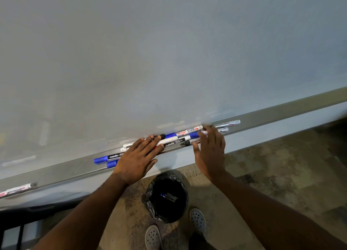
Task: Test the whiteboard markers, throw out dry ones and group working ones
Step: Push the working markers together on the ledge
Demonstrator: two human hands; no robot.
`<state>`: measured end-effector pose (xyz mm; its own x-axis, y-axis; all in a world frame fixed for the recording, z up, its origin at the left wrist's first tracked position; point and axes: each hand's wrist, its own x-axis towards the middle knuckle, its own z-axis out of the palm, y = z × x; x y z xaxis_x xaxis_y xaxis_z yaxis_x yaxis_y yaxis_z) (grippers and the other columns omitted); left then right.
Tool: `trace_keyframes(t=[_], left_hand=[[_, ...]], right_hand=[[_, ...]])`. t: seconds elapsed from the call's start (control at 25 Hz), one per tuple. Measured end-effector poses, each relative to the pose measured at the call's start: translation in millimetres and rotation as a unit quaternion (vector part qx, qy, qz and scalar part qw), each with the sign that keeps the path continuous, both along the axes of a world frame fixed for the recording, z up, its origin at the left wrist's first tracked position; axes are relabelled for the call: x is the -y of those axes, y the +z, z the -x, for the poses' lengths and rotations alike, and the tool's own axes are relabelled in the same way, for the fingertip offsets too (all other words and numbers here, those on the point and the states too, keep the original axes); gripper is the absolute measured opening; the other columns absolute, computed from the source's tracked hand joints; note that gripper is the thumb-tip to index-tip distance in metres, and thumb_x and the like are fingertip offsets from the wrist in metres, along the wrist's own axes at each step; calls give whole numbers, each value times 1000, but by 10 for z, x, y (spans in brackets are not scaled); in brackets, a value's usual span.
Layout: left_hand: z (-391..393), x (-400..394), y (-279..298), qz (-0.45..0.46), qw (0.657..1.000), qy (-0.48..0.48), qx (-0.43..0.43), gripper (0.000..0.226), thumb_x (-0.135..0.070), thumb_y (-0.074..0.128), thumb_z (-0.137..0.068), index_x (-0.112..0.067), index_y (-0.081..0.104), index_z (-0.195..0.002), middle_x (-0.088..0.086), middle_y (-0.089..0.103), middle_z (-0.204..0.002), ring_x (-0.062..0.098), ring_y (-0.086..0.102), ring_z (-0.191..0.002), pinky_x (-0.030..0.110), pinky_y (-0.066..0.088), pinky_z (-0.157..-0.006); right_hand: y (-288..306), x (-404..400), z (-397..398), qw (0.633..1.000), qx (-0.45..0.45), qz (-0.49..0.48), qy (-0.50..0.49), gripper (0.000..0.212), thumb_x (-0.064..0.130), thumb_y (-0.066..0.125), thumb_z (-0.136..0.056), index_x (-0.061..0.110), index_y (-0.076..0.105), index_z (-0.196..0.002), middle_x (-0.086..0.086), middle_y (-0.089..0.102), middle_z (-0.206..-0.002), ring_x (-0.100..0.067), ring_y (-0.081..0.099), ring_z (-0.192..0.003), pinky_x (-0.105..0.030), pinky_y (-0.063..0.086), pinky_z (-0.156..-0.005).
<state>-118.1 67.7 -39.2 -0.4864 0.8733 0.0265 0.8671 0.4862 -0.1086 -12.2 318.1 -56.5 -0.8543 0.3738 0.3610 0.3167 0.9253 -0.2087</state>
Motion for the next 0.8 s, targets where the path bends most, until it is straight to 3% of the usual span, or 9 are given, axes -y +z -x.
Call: trace_keyframes(t=[0.12,0.28,0.44,0.64,0.8], left_hand=[[-70,-54,-15,-16,999,29,4,55,-38,35,-100,-20,26,-151,3,20,-159,23,17,-147,43,21,-117],[-205,-166,-58,-29,997,63,17,53,-36,31,-101,-21,23,-151,1,19,-159,21,13,-148,42,20,-117],[-314,-276,-69,-29,995,95,25,57,-36,34,-100,-20,15,-152,1,15,-160,20,10,-148,43,20,-117],[-356,-287,-88,-7,993,120,20,61,-40,36,-98,-20,16,-152,3,11,-161,21,10,-148,44,17,-118],[-394,-253,-92,-1,991,131,17,61,-43,33,-97,-21,17,-152,4,14,-161,21,11,-148,45,19,-117]], right_hand=[[42,-139,-80,991,33,-71,106,40,32,77,-79,13,59,-109,-9,61,-113,-26,56,-108,-37,47,-91],[135,-351,14,975,87,-102,176,41,21,79,-71,16,63,-108,-6,62,-107,-25,59,-99,-36,50,-86],[269,-518,139,957,82,-107,258,31,16,77,-70,15,62,-97,-5,63,-94,-23,58,-82,-33,48,-71],[250,-577,206,951,89,-100,280,40,20,86,-61,15,64,-94,-3,64,-90,-22,59,-78,-31,48,-66],[212,-636,168,949,56,-70,301,29,23,81,-74,19,63,-97,2,63,-95,-20,59,-85,-31,48,-71]])
